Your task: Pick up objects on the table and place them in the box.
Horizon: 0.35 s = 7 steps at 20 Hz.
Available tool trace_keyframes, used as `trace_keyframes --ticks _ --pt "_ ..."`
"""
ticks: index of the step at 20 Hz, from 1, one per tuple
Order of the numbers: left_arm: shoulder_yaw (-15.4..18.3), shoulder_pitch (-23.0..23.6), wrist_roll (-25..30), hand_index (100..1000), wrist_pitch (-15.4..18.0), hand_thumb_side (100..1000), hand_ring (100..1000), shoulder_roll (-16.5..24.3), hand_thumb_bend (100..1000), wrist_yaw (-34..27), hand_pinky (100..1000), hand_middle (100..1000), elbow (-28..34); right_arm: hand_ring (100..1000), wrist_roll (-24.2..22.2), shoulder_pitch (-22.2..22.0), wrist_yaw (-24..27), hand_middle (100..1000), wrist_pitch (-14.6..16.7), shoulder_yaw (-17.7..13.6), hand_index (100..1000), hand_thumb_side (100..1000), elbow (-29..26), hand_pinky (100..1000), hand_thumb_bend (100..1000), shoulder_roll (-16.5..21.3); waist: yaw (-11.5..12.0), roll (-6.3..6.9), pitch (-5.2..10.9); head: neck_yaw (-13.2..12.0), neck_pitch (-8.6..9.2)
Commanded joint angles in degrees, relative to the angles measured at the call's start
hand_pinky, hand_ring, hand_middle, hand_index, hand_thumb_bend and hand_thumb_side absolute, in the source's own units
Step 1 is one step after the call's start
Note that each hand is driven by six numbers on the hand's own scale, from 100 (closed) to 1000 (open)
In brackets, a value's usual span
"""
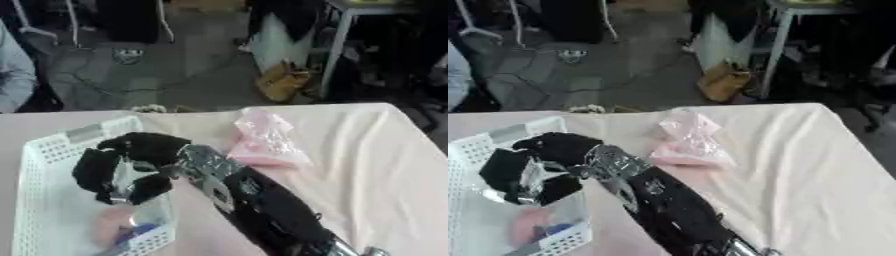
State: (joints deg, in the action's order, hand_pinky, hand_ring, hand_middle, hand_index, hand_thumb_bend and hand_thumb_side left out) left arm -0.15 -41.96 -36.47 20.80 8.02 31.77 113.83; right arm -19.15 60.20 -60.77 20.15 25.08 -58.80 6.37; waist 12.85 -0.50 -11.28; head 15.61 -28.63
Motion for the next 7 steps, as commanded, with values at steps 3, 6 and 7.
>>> trace_keyframes --ticks 3,6,7 --pt "0.27 -1.07 -0.20 834 0.30 785 923 0.19 100 0.26 832 798 0.76 1000 -2.70 1.71 -4.51 1000 0.38 -1.17 1000 870 -1.45 1000 769 1.40 0.22 -0.98 0.46 0.16 0.00" --pt "0.29 -1.05 -0.26 833 0.32 784 923 0.19 100 0.31 832 798 0.76 1000 -2.84 1.83 -4.47 1000 0.83 -1.26 1000 867 -1.32 1000 801 1.48 0.33 -1.13 0.40 0.47 -0.06" --pt "0.32 -1.07 -0.30 833 0.34 785 923 0.20 100 0.33 832 798 0.76 1000 -2.99 1.91 -4.46 1000 1.00 -1.23 1000 864 -1.39 1000 801 1.52 0.36 -1.14 0.40 0.59 -0.04"
